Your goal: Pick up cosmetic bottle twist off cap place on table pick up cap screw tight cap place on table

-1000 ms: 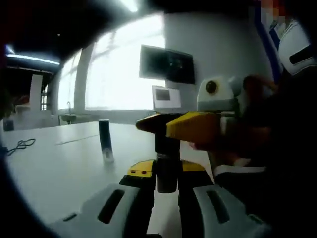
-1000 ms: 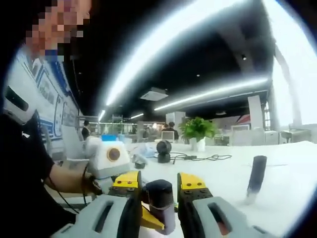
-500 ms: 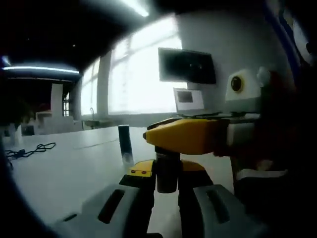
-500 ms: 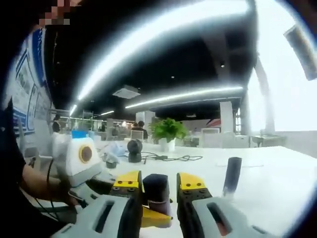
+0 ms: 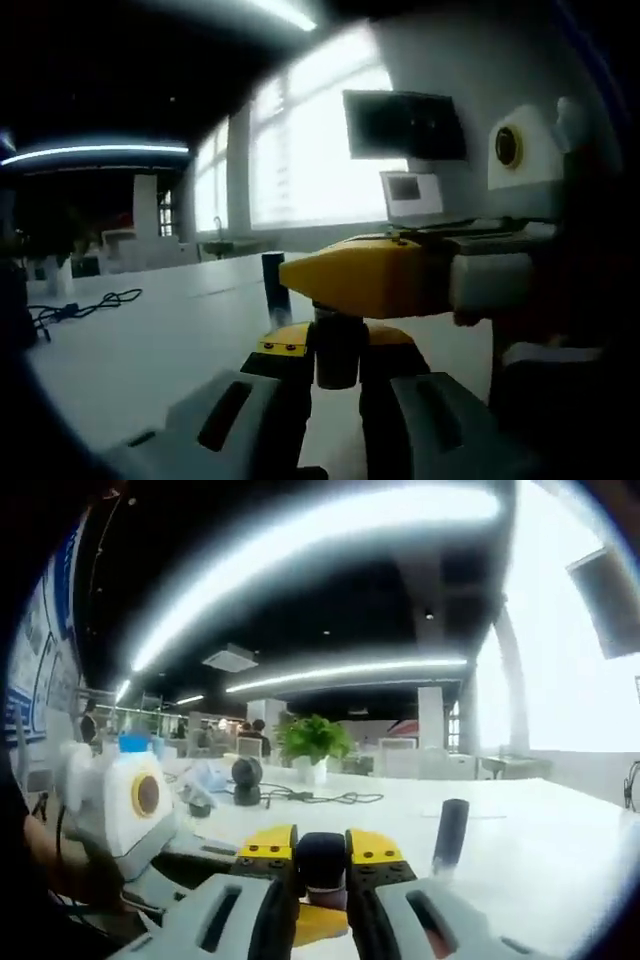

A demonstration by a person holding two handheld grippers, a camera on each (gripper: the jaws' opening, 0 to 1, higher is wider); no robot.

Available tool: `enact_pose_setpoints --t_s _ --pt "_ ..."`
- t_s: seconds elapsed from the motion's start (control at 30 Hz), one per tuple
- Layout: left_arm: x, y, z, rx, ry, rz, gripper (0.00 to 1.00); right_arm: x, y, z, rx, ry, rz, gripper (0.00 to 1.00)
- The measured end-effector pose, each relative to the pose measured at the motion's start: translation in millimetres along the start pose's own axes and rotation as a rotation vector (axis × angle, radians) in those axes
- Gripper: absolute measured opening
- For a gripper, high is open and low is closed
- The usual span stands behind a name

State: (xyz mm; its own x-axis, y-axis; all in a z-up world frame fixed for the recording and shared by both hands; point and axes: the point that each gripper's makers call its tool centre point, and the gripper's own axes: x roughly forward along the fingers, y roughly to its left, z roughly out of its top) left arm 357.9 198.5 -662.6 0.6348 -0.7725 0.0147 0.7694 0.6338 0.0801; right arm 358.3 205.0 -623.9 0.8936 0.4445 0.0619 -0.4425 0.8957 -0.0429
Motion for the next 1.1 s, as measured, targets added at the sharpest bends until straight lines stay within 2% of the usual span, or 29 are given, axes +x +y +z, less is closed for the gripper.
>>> enact_pose_setpoints --t_s 0.1,0.17,0.23,0.4,0.43,0.5,0.7,0.83,1.1 --pt "-1.6 -0.9 0.1 -0.013 0.002 -0.024 0.07 -1.2 2.2 0.5 -0.011 0.000 0.025 0.11" --pt "-2.7 -2.9 1.2 -0.042 -0.002 -0.058 0.07 -2.2 4.4 2.0 0.015 0.002 0.059 0.11" --pt "-3.7 -4.8 2.1 -0.046 0.000 -0.088 0.07 -3.4 5.1 3.1 -0.004 0.004 0.086 0.11" --pt "-6.7 -9.7 7.9 -0.066 -0.002 -0.158 0.06 -7.3 10.3 8.5 0.021 -0.001 0.172 0.11" --pt "-7.2 -11.7 8.5 -0.074 0.001 -0.179 0.06 -8.4 13.0 9.8 0.030 0.004 0.207 0.11" --pt "-8.6 -13.2 9.0 -0.087 0.005 -0.211 0.06 -9.6 13.7 10.7 0.014 0.005 0.246 0.11" --pt "-12.4 -18.3 5.5 -0.095 -0.001 -0.296 0.06 -14.4 22.5 6.7 0.044 0.013 0.380 0.11" --pt "-16.0 -22.7 0.9 -0.089 -0.013 -0.354 0.07 -18.4 30.5 2.6 0.023 0.005 0.484 0.11" --pt "-21.5 -24.8 -13.1 -0.121 0.003 -0.410 0.07 -19.6 41.3 -11.8 0.042 0.026 0.600 0.11"
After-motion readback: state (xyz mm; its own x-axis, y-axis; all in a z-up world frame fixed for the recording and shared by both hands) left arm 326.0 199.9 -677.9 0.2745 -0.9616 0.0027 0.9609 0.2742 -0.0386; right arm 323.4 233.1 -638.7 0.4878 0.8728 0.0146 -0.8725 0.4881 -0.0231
